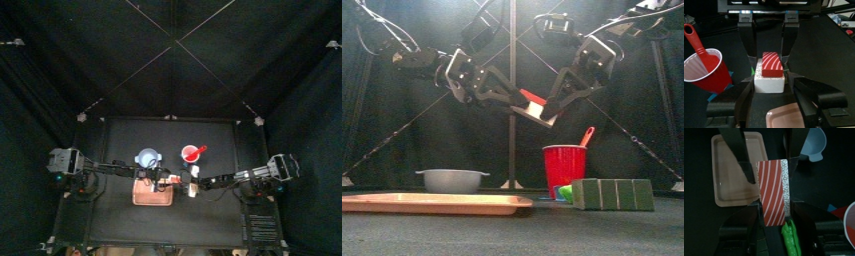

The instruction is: Hand over salmon sushi

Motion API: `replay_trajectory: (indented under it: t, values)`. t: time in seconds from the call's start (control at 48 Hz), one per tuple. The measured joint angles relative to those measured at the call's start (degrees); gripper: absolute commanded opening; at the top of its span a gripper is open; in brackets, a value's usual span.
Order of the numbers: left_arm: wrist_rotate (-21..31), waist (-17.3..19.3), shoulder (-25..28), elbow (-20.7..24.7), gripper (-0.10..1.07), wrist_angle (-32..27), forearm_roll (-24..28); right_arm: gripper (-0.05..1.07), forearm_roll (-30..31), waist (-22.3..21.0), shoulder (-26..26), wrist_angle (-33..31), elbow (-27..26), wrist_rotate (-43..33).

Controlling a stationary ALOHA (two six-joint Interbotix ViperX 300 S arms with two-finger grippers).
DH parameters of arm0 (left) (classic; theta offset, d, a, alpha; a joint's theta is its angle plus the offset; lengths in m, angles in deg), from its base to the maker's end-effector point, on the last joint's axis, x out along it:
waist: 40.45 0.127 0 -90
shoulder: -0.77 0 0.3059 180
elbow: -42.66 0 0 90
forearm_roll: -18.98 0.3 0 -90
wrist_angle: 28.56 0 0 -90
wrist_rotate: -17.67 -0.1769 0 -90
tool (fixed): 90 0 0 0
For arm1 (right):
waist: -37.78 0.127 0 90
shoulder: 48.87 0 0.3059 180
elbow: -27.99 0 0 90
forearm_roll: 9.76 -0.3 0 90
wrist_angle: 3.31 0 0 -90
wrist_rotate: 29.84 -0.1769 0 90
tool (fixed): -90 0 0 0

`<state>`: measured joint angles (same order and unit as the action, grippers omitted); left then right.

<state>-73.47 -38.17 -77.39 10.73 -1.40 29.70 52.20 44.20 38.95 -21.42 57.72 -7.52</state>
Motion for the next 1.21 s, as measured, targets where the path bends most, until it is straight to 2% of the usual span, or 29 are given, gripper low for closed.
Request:
replay_trajectory:
  t: [0.208,0.396,0.604,0.729,0.938,1.208]
  values:
    - [-0.09,0.00,0.00,0.00,0.64,0.00,0.09,0.66,-0.18,0.00,0.09,0.00,0.00,-0.09]
    - [0.00,0.00,0.00,0.09,0.58,0.00,0.18,0.70,-0.97,0.00,0.00,-0.09,-0.09,0.00]
    - [0.00,0.09,0.00,0.00,0.58,0.00,0.09,0.92,-4.66,0.09,0.00,-1.85,-0.18,0.00]
    - [0.00,0.00,0.09,0.09,0.58,0.00,0.09,1.02,-4.83,0.09,-0.09,-4.13,-0.18,0.35]
    - [0.00,0.44,0.00,-0.26,0.58,-0.09,0.09,1.03,-5.10,0.97,0.00,-8.09,-0.18,0.35]
    - [0.00,1.58,-1.23,-2.37,0.58,-0.18,0.00,1.03,-5.19,1.58,0.00,-8.44,-0.18,0.18]
